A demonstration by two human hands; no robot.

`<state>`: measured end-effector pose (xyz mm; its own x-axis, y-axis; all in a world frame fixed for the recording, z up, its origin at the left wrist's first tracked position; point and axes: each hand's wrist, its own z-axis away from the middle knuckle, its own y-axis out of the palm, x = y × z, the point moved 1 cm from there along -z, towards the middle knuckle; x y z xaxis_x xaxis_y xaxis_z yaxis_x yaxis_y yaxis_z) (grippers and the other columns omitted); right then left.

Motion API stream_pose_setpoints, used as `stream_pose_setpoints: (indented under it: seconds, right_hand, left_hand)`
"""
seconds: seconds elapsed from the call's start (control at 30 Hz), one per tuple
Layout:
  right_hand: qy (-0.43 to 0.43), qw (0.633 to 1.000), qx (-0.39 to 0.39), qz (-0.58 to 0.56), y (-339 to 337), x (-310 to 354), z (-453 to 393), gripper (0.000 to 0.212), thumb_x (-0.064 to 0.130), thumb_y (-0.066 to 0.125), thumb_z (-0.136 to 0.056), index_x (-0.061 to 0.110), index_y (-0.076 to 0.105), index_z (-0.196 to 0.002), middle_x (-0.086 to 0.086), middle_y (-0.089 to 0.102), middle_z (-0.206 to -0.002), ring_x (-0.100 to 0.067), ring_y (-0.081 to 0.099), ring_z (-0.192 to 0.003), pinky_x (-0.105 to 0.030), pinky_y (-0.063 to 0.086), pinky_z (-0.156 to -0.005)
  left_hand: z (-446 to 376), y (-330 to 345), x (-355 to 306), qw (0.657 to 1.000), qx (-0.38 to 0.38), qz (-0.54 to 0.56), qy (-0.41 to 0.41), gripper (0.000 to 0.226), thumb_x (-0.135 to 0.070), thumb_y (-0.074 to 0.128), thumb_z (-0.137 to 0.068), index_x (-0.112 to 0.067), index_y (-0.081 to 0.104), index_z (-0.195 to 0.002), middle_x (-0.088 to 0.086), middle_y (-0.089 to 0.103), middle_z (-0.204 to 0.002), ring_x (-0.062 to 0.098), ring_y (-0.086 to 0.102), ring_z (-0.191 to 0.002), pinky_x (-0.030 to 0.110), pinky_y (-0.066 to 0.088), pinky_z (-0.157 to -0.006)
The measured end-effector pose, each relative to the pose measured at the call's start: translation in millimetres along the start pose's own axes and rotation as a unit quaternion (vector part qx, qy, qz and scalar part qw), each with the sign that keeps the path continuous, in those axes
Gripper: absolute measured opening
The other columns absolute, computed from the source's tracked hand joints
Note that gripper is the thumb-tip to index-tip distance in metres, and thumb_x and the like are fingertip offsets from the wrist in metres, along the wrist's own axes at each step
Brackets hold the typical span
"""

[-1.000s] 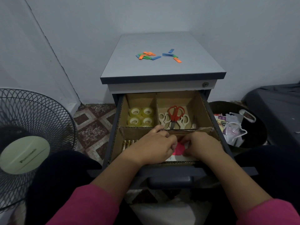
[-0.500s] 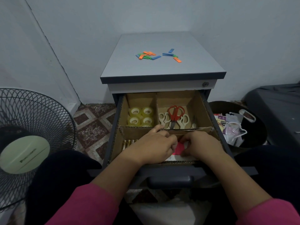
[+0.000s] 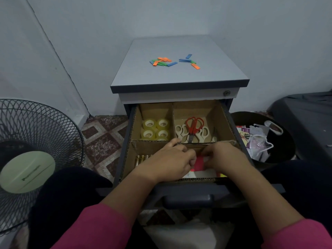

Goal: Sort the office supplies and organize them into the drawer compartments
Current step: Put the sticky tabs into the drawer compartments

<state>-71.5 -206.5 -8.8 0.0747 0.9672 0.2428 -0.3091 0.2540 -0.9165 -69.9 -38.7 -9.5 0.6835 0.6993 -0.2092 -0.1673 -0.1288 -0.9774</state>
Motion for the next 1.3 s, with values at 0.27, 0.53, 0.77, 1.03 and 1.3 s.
stream_pose_setpoints:
  seconds: [0.27, 0.53, 0.77, 1.03, 1.3]
  right_hand:
    - [0.121, 0.991, -0.033, 0.053, -4, -18, -3, 0.013, 0.008, 0.053, -0.090, 0.009, 0.064, -0.098, -0.003, 0.051, -0.078, -0.020, 0.055, -0.078, -0.029, 0.048, -0.069]
    - [0.127, 0.990, 0.056, 0.018, 4, -13, -21, 0.031, 0.015, 0.058, -0.090, 0.015, 0.060, -0.121, -0.010, 0.057, -0.122, -0.026, 0.056, -0.110, -0.037, 0.049, -0.095]
    - [0.061, 0.997, -0.041, 0.038, 14, -16, -7, 0.023, 0.012, 0.051, -0.088, 0.020, 0.069, -0.102, -0.005, 0.064, -0.104, -0.025, 0.062, -0.095, -0.037, 0.053, -0.084]
    - [0.068, 0.994, -0.056, 0.070, 12, -13, 1, 0.015, 0.009, 0.048, -0.092, 0.010, 0.063, -0.092, 0.001, 0.046, -0.071, -0.025, 0.063, -0.090, -0.032, 0.049, -0.073]
    - [0.097, 0.991, -0.063, 0.067, 10, -11, 3, 0.018, 0.009, 0.047, -0.093, 0.009, 0.063, -0.102, -0.009, 0.063, -0.105, -0.026, 0.063, -0.099, -0.034, 0.050, -0.078]
  left_hand:
    - [0, -9, 2, 0.966, -0.130, 0.214, -0.064, 0.015, -0.011, 0.041, -0.091, -0.020, 0.053, -0.092, -0.009, 0.066, -0.094, 0.015, 0.048, -0.098, 0.030, 0.037, -0.085]
    - [2, -9, 5, 0.955, -0.162, 0.236, -0.078, 0.017, -0.007, 0.041, -0.091, -0.020, 0.052, -0.089, -0.011, 0.066, -0.088, 0.011, 0.050, -0.092, 0.028, 0.032, -0.084]
    - [2, -8, 5, 0.955, -0.140, 0.242, -0.095, 0.017, -0.010, 0.041, -0.090, -0.023, 0.052, -0.088, -0.013, 0.065, -0.089, 0.014, 0.048, -0.098, 0.033, 0.039, -0.086]
    - [3, -7, 6, 0.956, -0.127, 0.244, -0.100, 0.018, -0.014, 0.039, -0.090, -0.030, 0.048, -0.087, -0.016, 0.065, -0.088, 0.016, 0.048, -0.100, 0.038, 0.042, -0.089]
    - [3, -6, 7, 0.957, -0.121, 0.245, -0.101, 0.018, -0.015, 0.039, -0.090, -0.029, 0.049, -0.088, -0.015, 0.065, -0.090, 0.016, 0.048, -0.101, 0.039, 0.042, -0.090]
